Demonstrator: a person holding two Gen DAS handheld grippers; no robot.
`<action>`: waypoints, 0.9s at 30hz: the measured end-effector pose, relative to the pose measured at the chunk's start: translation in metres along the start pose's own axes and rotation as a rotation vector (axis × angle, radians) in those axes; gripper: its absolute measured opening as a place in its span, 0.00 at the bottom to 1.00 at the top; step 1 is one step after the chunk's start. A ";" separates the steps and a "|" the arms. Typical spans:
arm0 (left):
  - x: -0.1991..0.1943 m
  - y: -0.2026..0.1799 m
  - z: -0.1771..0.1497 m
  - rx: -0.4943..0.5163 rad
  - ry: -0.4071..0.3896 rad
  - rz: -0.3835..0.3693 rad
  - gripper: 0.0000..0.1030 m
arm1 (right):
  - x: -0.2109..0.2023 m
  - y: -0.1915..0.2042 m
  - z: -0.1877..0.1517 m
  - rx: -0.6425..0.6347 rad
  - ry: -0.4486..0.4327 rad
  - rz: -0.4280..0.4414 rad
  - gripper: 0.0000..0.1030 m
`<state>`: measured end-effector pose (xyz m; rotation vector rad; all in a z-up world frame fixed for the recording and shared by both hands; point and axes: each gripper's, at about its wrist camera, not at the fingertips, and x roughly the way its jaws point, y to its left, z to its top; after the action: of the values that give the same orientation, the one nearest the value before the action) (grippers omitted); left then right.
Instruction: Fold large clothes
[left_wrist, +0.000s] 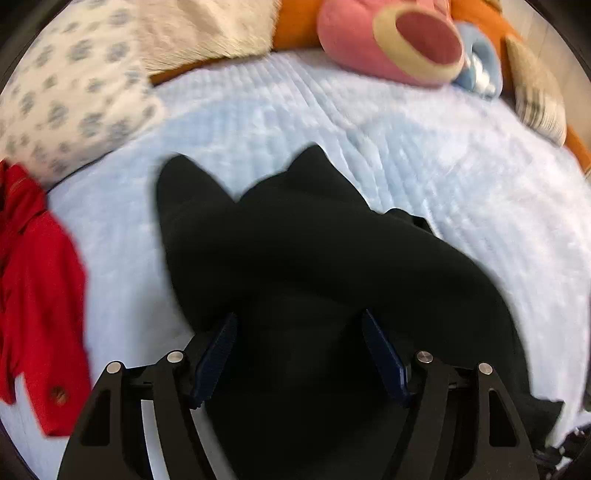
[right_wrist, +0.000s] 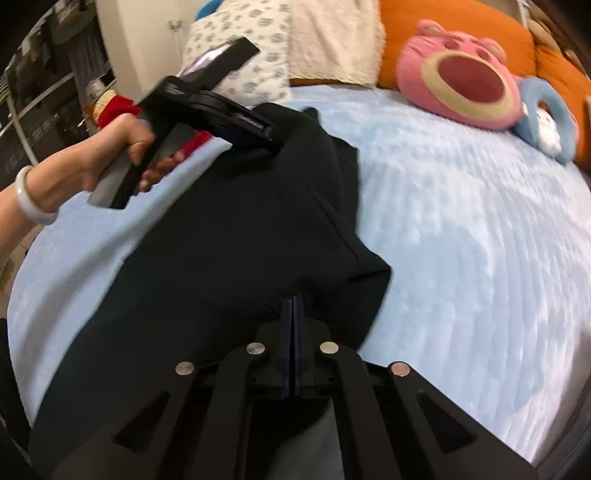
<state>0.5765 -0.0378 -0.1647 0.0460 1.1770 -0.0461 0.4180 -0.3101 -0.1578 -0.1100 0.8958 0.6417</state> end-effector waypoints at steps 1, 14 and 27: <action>0.013 -0.008 0.004 0.019 0.012 0.029 0.75 | 0.000 -0.004 -0.004 0.016 -0.011 0.015 0.00; -0.109 -0.008 -0.113 0.103 -0.116 -0.128 0.79 | -0.109 0.063 -0.066 -0.067 -0.025 0.048 0.06; -0.179 -0.095 -0.398 0.272 -0.101 -0.422 0.79 | -0.125 0.102 -0.192 0.054 0.143 0.023 0.02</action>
<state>0.1348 -0.1067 -0.1528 0.0336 1.0564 -0.5745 0.1712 -0.3533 -0.1673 -0.0988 1.0531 0.6360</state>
